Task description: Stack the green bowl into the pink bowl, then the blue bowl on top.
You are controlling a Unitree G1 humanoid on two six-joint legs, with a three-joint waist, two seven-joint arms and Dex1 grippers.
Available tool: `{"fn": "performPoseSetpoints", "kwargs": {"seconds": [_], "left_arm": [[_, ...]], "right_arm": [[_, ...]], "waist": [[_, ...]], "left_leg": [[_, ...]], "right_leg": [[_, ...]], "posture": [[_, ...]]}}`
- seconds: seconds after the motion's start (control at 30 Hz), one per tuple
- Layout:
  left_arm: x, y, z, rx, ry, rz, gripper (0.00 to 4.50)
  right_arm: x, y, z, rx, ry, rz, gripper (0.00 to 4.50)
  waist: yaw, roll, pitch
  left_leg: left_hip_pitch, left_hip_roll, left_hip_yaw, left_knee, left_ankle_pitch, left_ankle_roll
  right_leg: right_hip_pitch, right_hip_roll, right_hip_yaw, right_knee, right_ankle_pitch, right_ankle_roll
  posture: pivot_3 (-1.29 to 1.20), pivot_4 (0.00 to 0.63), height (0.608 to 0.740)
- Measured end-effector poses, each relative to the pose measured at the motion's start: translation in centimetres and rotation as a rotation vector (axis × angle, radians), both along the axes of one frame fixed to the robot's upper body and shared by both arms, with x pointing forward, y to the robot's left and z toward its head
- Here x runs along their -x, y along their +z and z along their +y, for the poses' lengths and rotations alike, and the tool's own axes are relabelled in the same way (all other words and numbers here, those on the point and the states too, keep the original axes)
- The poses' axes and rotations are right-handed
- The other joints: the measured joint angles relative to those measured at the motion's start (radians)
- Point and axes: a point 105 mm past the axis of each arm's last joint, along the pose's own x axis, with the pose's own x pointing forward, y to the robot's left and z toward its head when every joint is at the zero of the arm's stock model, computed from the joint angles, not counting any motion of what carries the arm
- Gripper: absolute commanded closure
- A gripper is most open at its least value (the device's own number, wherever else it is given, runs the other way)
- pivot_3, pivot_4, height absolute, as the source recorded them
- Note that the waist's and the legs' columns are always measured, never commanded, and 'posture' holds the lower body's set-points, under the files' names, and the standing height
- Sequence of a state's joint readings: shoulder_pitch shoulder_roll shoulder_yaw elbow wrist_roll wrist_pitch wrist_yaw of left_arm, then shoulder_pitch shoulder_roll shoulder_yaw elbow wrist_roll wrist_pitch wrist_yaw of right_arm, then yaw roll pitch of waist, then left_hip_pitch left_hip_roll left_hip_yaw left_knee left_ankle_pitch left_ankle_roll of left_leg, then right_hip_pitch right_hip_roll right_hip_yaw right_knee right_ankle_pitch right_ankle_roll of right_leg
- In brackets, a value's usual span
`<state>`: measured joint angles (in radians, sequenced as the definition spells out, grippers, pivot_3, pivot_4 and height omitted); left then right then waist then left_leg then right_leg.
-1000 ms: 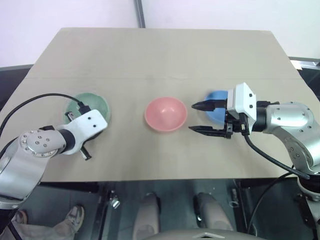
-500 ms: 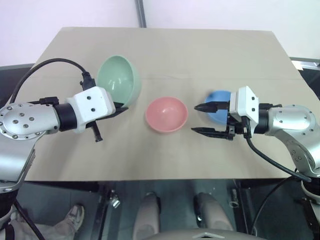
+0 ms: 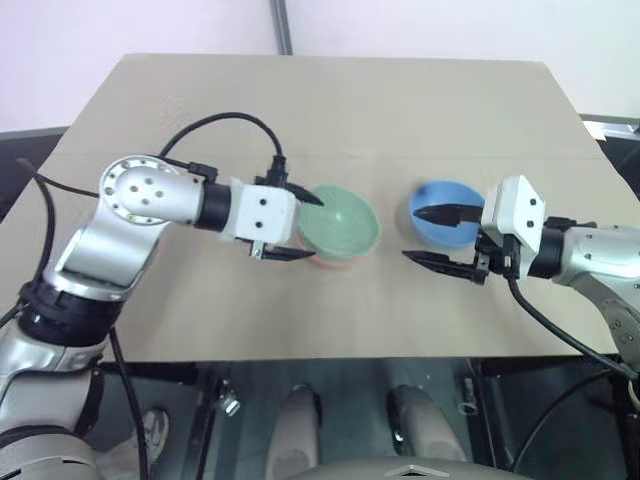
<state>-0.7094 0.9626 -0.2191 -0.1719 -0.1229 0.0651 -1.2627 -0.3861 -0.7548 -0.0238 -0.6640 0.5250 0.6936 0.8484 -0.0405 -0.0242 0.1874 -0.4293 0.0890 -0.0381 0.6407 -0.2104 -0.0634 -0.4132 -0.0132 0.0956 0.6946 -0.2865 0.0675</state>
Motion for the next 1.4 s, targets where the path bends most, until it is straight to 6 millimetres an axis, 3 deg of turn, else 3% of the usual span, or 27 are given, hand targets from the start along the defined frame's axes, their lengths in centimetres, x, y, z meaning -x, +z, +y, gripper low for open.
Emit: {"fn": "performPoseSetpoints", "kwargs": {"seconds": [0.13, 0.2, 0.3, 0.4, 0.5, 0.6, 0.7, 0.83, 0.93, 1.03, 1.1, 1.3, 1.4], "left_arm": [[-0.4, 0.5, -0.4, 0.059, 0.001, -0.004, 0.35], [-0.6, 1.8, -0.3, 0.186, 0.029, 0.001, 0.35], [-0.6, 3.7, 2.2, 0.362, 0.143, -0.051, 0.35], [0.8, 1.8, 4.4, 0.408, 0.223, 0.022, 0.16], [2.4, -0.1, 4.8, 0.456, 0.232, 0.206, 0.16], [4.4, 0.3, 4.6, 0.518, 0.207, 0.293, 0.16], [4.4, 1.3, 5.0, 0.565, 0.240, 0.255, 0.16], [5.0, 0.6, 4.7, 0.571, 0.245, 0.310, 0.16], [5.1, 0.6, 4.5, 0.575, 0.244, 0.313, 0.00], [5.1, 0.6, 4.3, 0.580, 0.242, 0.313, 0.00], [5.0, 0.6, 4.3, 0.585, 0.246, 0.311, 0.00], [4.6, 0.2, 4.1, 0.708, 0.282, 0.340, 0.00], [4.6, -0.3, 4.8, 0.728, 0.292, 0.334, 0.00]], "right_arm": [[0.1, 0.0, -0.3, -0.006, -0.027, -0.003, 1.45], [-0.1, -0.1, -0.5, 0.006, -0.047, -0.007, 1.45], [-2.2, -1.3, -1.5, 0.054, -0.151, 0.006, 1.45], [-4.5, -2.9, -2.6, 0.111, -0.245, 0.025, 1.45], [-6.0, -4.0, -3.0, 0.131, -0.293, 0.036, 1.45], [-7.1, -5.0, -3.0, 0.186, -0.294, 0.030, 1.45], [-7.5, -5.8, -3.2, 0.225, -0.291, 0.051, 1.45], [-7.8, -6.6, -3.5, 0.258, -0.295, 0.093, 1.45], [-8.4, -7.6, -3.9, 0.287, -0.334, 0.132, 2.09], [-9.0, -8.5, -3.9, 0.302, -0.351, 0.165, 3.53], [-9.5, -7.9, -3.8, 0.315, -0.355, 0.127, 4.47], [-9.2, -7.3, -3.2, 0.321, -0.300, 0.080, 4.47], [-7.7, -5.1, -0.8, 0.252, -0.163, 0.016, 4.47]], "waist": [[0.001, 0.000, 0.000], [0.000, 0.000, 0.000], [-0.011, 0.000, 0.000], [-0.018, 0.001, 0.000], [-0.009, 0.000, 0.000], [0.003, 0.000, 0.000], [0.007, 0.000, 0.000], [0.001, 0.000, 0.000], [0.000, 0.000, 0.000], [-0.001, 0.000, 0.000], [-0.001, 0.000, 0.000], [0.000, 0.001, 0.000], [-0.005, 0.001, 0.000]], "left_leg": [[-0.001, 0.000, 0.000, 0.002, 0.000, 0.000], [-0.001, 0.000, 0.000, 0.002, 0.000, 0.000], [0.001, 0.000, 0.001, 0.003, 0.000, 0.000], [0.001, 0.000, 0.001, 0.002, 0.000, 0.000], [-0.001, 0.000, -0.001, 0.003, 0.000, 0.000], [-0.001, 0.000, 0.000, 0.004, 0.000, 0.000], [0.000, 0.000, 0.000, 0.004, 0.000, 0.000], [-0.001, 0.000, 0.000, 0.004, 0.000, 0.000], [0.000, 0.000, 0.000, 0.004, 0.000, 0.000], [0.000, 0.000, 0.000, 0.004, 0.000, 0.000], [0.000, 0.000, 0.000, 0.004, 0.000, 0.000], [-0.001, 0.000, 0.000, 0.004, 0.000, 0.000], [0.000, 0.000, 0.000, 0.003, 0.000, 0.000]], "right_leg": [[0.000, 0.000, 0.000, 0.000, 0.000, 0.000], [0.000, 0.000, 0.000, 0.000, 0.000, 0.000], [0.001, 0.000, 0.001, 0.001, 0.000, 0.000], [0.001, -0.001, 0.001, 0.001, 0.000, 0.000], [0.000, -0.001, -0.001, 0.001, 0.000, 0.000], [0.001, -0.001, -0.001, 0.001, 0.000, 0.000], [0.001, -0.001, -0.001, 0.001, 0.000, 0.000], [0.001, -0.001, -0.001, 0.001, 0.000, 0.000], [0.001, -0.001, 0.000, 0.001, 0.000, 0.000], [0.001, -0.001, 0.000, 0.001, 0.000, 0.000], [0.001, -0.001, 0.000, 0.001, 0.000, 0.000], [0.001, -0.001, -0.001, 0.001, 0.000, 0.000], [0.001, 0.000, 0.000, 0.001, 0.000, 0.000]], "posture": [[0.00, 0.150, 0.740], [0.00, 0.150, 0.740], [0.00, 0.150, 0.740], [0.00, 0.150, 0.740], [0.00, 0.150, 0.740], [0.00, 0.150, 0.740], [0.00, 0.150, 0.740], [0.00, 0.150, 0.740], [0.00, 0.150, 0.740], [0.00, 0.150, 0.740], [0.00, 0.150, 0.740], [0.00, 0.150, 0.740], [0.00, 0.150, 0.740]]}}
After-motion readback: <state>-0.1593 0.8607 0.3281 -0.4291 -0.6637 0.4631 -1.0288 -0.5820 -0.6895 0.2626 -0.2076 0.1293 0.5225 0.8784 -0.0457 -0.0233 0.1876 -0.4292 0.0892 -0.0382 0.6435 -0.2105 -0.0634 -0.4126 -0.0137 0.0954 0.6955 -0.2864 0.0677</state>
